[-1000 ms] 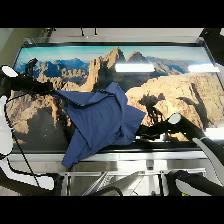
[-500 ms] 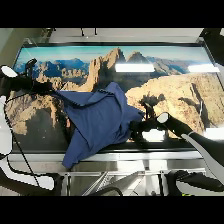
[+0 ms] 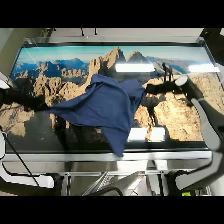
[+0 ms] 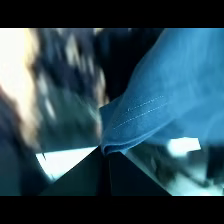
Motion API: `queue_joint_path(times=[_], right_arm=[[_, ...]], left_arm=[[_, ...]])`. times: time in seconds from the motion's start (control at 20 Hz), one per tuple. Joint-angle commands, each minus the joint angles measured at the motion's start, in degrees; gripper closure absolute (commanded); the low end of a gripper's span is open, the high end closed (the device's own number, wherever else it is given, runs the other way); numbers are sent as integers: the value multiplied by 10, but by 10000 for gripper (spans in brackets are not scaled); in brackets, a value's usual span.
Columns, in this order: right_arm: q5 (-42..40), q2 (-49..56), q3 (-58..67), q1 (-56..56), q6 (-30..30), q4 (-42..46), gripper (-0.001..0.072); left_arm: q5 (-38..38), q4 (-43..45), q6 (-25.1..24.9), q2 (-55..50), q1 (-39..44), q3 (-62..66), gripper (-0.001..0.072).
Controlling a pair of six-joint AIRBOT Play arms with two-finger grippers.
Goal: Fold the shirts.
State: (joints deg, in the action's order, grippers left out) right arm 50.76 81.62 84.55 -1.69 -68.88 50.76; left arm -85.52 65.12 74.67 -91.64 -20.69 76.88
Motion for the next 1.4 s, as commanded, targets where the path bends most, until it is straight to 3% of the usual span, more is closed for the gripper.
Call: queue_joint_path(times=[0.0, 0.25, 0.3, 0.35, 0.4, 0.5, 0.55, 0.75, 0.85, 1.15, 1.2, 1.35], right_arm=[[49, 144, 215, -19, 9, 5, 690], [89, 205, 283, -20, 0, 11, 687], [89, 200, 283, -22, 2, 11, 619], [94, 191, 283, -27, 1, 11, 363], [110, 180, 283, -33, 1, 11, 286], [177, 156, 283, -57, -2, 11, 306], [223, 147, 283, -71, -2, 11, 400], [364, 130, 246, -114, -40, 11, 400], [382, 97, 168, -119, -41, 11, 400], [238, -93, -239, -80, 26, -54, 383], [215, -112, -286, -72, 39, -70, 336], [156, -130, -357, -37, 45, -75, 331]], left_arm=[[-47, 29, 17, 31, -9, -132, 693], [-43, 103, 19, 37, -11, -218, 693], [-43, 101, 19, 37, -10, -216, 693], [-45, 99, 19, 37, -6, -210, 693], [-45, 97, 19, 37, -4, -202, 693], [-44, 97, 19, 37, 3, -184, 693], [-43, 98, 19, 37, 7, -174, 693], [-44, 98, 19, 37, 13, -140, 693], [-47, 98, 19, 37, 12, -137, 693], [-50, 97, 19, 37, 12, -138, 693], [-52, 97, 19, 37, 12, -138, 693], [-52, 97, 19, 37, 12, -138, 693]])
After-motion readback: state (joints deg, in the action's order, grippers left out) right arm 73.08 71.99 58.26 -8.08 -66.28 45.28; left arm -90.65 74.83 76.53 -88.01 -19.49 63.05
